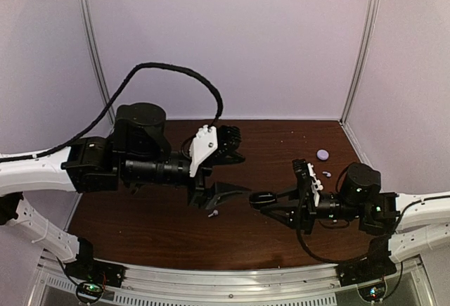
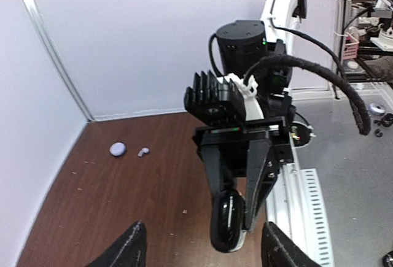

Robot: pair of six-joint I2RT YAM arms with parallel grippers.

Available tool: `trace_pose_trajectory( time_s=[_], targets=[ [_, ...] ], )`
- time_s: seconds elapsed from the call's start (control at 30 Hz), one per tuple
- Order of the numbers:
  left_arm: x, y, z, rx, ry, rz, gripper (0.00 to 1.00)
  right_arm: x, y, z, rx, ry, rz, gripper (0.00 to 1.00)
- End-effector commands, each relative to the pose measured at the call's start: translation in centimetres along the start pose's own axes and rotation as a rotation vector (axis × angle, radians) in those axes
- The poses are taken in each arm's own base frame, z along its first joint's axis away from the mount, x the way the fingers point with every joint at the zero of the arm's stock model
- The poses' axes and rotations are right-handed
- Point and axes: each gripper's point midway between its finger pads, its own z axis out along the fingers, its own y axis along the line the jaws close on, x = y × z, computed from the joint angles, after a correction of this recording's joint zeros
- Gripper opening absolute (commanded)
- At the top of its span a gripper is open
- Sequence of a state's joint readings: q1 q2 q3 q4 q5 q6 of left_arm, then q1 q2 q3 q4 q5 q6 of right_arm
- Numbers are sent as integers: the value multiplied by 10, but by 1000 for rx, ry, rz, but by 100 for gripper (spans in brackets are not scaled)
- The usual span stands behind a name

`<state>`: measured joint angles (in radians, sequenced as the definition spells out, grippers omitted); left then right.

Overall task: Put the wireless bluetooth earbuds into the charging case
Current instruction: Close the charging case with the earbuds inside, then pass from the right arm to the left

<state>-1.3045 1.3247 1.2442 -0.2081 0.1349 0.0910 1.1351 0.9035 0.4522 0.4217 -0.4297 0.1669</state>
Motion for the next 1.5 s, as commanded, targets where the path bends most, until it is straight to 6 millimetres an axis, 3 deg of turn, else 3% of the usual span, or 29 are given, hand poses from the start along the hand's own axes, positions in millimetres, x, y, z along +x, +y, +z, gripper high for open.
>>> trace_pose_trajectory(
  time_s=[0.0,0.23,0.7,1.07,1.47],
  targets=[
    [-7,31,-21,-196,-23,142,67,-31,-6,-1,22,-71,104,0],
    [16,21,-10,-211,63,314,68,-48,-7,4,-6,-75,229,0],
    [18,15,12,-242,100,382,71,-50,0,18,-78,-54,353,0],
    [22,10,25,-226,125,435,59,-51,3,20,-108,-70,398,0],
    [22,10,21,-236,121,417,32,-51,4,22,-124,-74,406,5]
  ],
)
